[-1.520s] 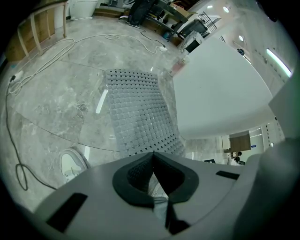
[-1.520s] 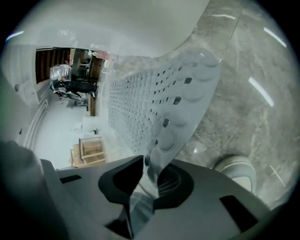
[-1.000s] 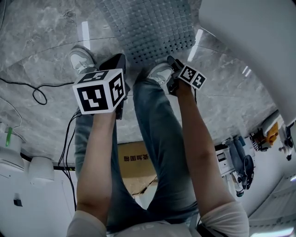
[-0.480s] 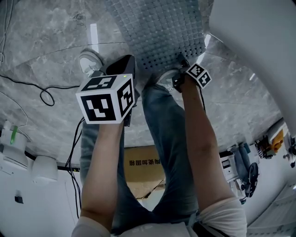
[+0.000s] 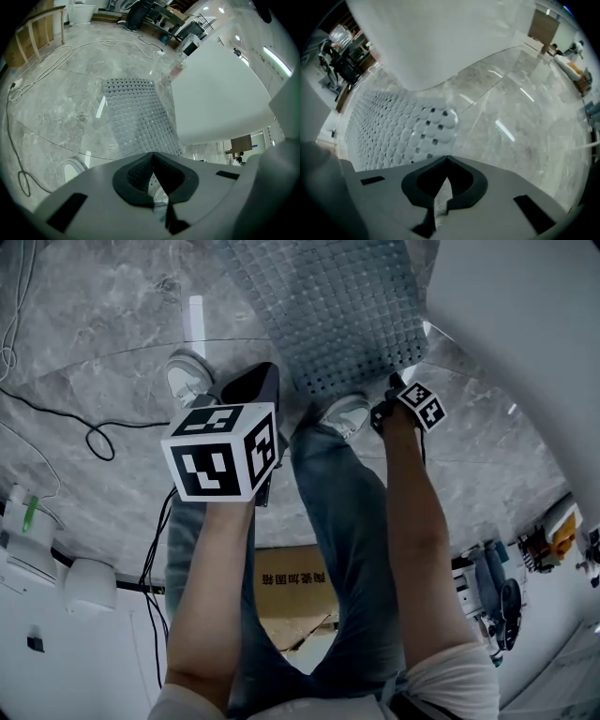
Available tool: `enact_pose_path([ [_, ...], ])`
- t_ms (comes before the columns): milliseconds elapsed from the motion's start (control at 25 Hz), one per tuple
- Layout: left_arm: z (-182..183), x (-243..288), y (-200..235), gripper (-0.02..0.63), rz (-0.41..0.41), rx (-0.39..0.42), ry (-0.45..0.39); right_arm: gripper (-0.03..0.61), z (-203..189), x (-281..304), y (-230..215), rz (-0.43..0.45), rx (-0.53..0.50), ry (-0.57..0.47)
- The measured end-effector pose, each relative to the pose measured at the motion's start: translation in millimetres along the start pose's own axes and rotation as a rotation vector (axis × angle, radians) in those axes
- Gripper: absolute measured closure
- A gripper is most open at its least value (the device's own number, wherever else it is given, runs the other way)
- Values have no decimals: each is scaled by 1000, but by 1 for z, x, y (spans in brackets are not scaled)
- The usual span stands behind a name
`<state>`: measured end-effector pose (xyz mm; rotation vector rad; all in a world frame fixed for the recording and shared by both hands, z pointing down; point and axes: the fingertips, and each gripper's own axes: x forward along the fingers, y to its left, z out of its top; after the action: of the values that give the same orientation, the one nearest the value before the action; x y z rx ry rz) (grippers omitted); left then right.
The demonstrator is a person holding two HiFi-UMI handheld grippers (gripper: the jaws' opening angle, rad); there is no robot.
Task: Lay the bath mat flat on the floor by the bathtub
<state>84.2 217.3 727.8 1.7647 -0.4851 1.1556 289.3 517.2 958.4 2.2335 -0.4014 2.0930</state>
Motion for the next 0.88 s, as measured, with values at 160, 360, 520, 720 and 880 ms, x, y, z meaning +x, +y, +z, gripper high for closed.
enact_pose_path([
  [160, 1, 1, 0, 597, 5, 3, -2, 555, 29, -7, -20, 24, 15, -16],
  [360, 4, 2, -2, 597, 0, -7, -7, 557, 44, -17, 21, 93, -156, -25],
  [520, 13, -6, 8, 597, 9, -46, -34, 557, 45, -28, 90, 197, -212, -34],
  [720, 46, -35, 38, 597, 25, -106, -121, 557, 30, -58, 204, 325, -346, -30],
  [880, 72, -51, 81, 597, 29, -158, -154, 557, 37, -84, 304, 370, -508, -96],
])
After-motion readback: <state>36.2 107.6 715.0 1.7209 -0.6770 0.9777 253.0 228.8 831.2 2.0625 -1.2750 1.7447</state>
